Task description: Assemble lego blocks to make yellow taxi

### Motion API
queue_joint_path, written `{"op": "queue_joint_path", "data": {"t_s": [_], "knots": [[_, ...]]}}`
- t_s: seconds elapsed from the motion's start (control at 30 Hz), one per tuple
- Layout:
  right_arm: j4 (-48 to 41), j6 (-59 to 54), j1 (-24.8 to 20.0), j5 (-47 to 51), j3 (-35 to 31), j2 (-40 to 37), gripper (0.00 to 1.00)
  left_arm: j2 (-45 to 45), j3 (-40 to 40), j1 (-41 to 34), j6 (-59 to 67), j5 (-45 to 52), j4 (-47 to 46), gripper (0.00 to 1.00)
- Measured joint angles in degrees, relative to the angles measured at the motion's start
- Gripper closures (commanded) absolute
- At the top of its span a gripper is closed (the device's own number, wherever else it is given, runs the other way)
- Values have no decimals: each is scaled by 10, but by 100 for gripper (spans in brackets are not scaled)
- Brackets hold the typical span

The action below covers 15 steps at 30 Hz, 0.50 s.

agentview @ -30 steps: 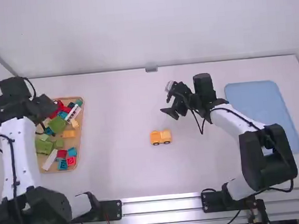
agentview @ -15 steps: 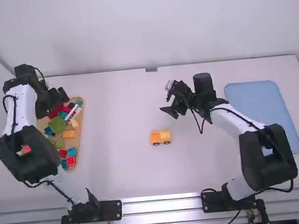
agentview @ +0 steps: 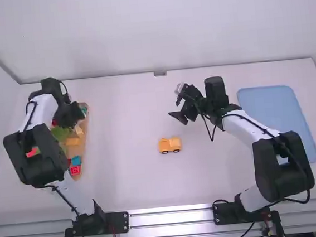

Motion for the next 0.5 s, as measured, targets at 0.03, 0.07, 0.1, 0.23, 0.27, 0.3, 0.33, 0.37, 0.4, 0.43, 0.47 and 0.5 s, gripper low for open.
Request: {"op": "queue_joint_path", "data": {"t_s": [0.03, 0.07, 0.1, 0.23, 0.27, 0.3, 0.33, 0.37, 0.4, 0.43, 0.47, 0.5], "knots": [[0, 3, 0, 0, 0, 0, 2, 0, -10, 0, -3, -3, 7, 48], [-2, 4, 0, 0, 0, 0, 2, 0, -19, 0, -10, -10, 10, 47], [-2, 5, 0, 0, 0, 0, 2, 0, -26, 0, -19, -21, 9, 46], [-2, 7, 0, 0, 0, 0, 2, 0, -43, 0, -37, -52, 11, 48], [-2, 7, 0, 0, 0, 0, 2, 0, -46, 0, -39, -57, 14, 48], [-2, 6, 0, 0, 0, 0, 1, 0, -53, 0, -42, -62, 22, 48], [-3, 7, 0, 0, 0, 0, 2, 0, -57, 0, -43, -65, 28, 48], [-3, 7, 0, 0, 0, 0, 1, 0, -67, 0, -45, -69, 39, 48], [-3, 7, 0, 0, 0, 0, 1, 0, -69, 0, -45, -70, 42, 48], [-4, 7, 0, 0, 0, 0, 2, 0, -79, 0, -45, -74, 54, 48], [-5, 8, 0, 0, 0, 0, 2, 0, -85, 1, -45, -75, 61, 49], [-8, 6, 0, 0, 0, 0, 2, 0, -90, 2, -45, -76, 68, 50]]}}
